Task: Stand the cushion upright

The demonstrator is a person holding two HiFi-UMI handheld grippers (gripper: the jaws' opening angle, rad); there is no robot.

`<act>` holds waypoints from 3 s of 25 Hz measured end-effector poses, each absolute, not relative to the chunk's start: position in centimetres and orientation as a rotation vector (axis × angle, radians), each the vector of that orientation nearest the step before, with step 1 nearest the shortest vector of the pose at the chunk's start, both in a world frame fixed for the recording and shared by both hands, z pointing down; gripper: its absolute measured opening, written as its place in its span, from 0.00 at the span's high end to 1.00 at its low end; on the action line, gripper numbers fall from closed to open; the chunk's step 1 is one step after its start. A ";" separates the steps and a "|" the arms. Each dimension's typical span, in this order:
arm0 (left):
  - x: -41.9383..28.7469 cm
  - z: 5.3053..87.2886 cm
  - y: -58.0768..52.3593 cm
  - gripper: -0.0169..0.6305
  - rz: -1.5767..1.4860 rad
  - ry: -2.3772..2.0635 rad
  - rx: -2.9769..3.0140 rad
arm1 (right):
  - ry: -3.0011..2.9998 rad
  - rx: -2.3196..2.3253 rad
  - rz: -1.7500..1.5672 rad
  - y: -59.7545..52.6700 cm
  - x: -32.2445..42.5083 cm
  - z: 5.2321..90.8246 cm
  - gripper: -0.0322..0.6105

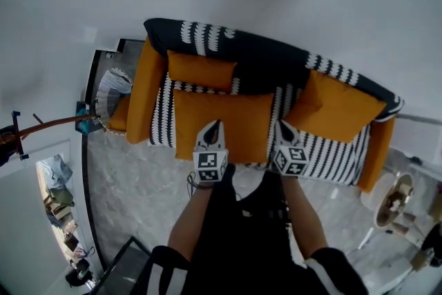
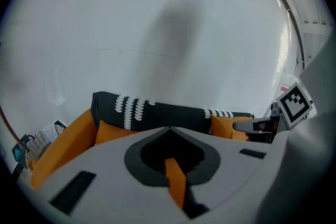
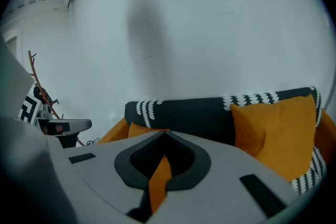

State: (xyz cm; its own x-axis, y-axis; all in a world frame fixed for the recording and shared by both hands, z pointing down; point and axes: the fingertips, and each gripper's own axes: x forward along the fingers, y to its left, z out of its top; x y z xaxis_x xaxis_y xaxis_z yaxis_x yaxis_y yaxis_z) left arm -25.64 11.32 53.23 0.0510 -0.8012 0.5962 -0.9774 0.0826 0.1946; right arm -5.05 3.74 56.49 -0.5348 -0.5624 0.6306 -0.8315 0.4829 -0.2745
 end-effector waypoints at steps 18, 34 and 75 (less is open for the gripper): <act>-35.2 69.7 15.6 0.86 0.396 -1.625 1.550 | -2.035 1.035 0.825 6.4 -11.6 71.2 0.79; -37.2 83.0 21.0 0.72 0.567 -1.484 1.306 | -1.694 0.956 0.882 9.2 -9.1 83.3 0.63; -36.7 83.0 21.6 0.97 0.610 -1.417 1.315 | -1.706 0.888 0.989 10.6 -9.6 83.8 0.94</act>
State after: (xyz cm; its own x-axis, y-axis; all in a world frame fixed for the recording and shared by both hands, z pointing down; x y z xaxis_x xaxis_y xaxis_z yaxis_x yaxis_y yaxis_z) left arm -36.71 21.56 83.01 0.1657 -0.3830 0.9088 -0.9233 0.2636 0.2794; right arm -9.58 10.56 83.78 -0.2954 -0.1251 0.9472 -0.8839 0.4120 -0.2213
